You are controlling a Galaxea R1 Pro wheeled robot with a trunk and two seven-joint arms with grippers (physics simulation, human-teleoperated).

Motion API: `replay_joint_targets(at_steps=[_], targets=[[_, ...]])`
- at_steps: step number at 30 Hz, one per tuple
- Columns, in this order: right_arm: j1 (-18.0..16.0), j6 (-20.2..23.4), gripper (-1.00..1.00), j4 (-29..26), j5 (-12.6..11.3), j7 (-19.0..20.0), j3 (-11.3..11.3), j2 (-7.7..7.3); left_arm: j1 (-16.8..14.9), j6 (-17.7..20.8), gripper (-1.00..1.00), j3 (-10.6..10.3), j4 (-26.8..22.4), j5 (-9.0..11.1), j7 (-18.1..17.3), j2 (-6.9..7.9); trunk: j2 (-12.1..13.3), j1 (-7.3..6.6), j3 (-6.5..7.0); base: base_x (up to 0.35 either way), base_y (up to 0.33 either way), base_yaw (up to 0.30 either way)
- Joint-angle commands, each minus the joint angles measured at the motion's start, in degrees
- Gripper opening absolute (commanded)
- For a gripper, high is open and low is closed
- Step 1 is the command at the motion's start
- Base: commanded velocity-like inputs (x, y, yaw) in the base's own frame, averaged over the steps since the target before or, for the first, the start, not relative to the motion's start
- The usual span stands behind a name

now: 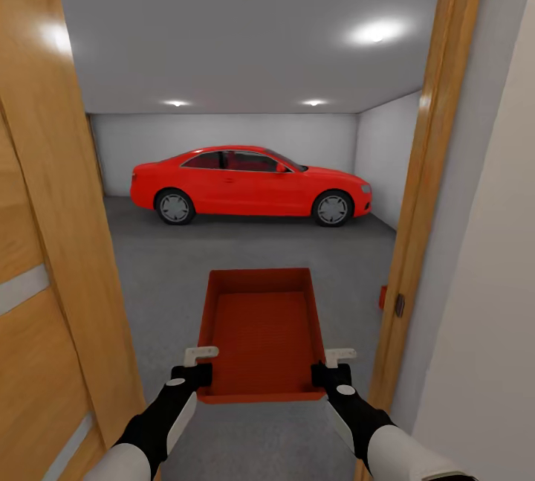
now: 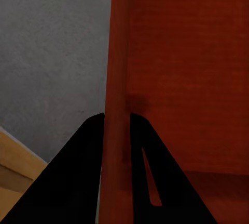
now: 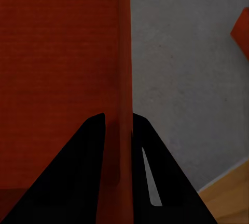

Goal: Move the two storage containers from the living room to the garage. In the garage, place one container on the floor and stack the other container on top of it (either order is fine).

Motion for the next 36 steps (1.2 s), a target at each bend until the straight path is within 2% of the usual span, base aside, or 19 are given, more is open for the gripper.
replay_joint_targets(at_steps=[1, 11, 19, 36], targets=[[-0.1, -0.1, -1.0, 0.1, -1.3, -5.6, -2.3, -0.04, 0.0, -2.6, -1.0, 0.6, -0.3, -0.9, 1.2, 0.1, -0.1, 0.01, -0.08, 0.012, 0.001, 0.0], [-0.1, -0.4, -1.0, 0.1, -1.3, -5.6, -2.3, -0.03, 0.0, -2.6, -1.0, 0.6, -0.2, -0.8, 1.2, 0.1, -0.1, 0.01, -0.08, 0.221, 0.087, 0.0], [-0.1, -0.4, -1.0, 0.1, -1.3, -5.6, -2.3, -0.03, 0.0, -2.7, -1.0, 0.6, -0.3, -0.9, 1.2, 0.1, -0.1, 0.01, -0.08, 0.082, 0.014, 0.0], [-0.1, -0.1, -1.0, 0.1, -1.3, -5.6, -2.3, -0.03, 0.0, -2.6, -1.0, 0.5, -0.1, -0.8, 1.2, 0.11, -0.1, 0.01, -0.08, 0.309, 0.0, 0.0]])
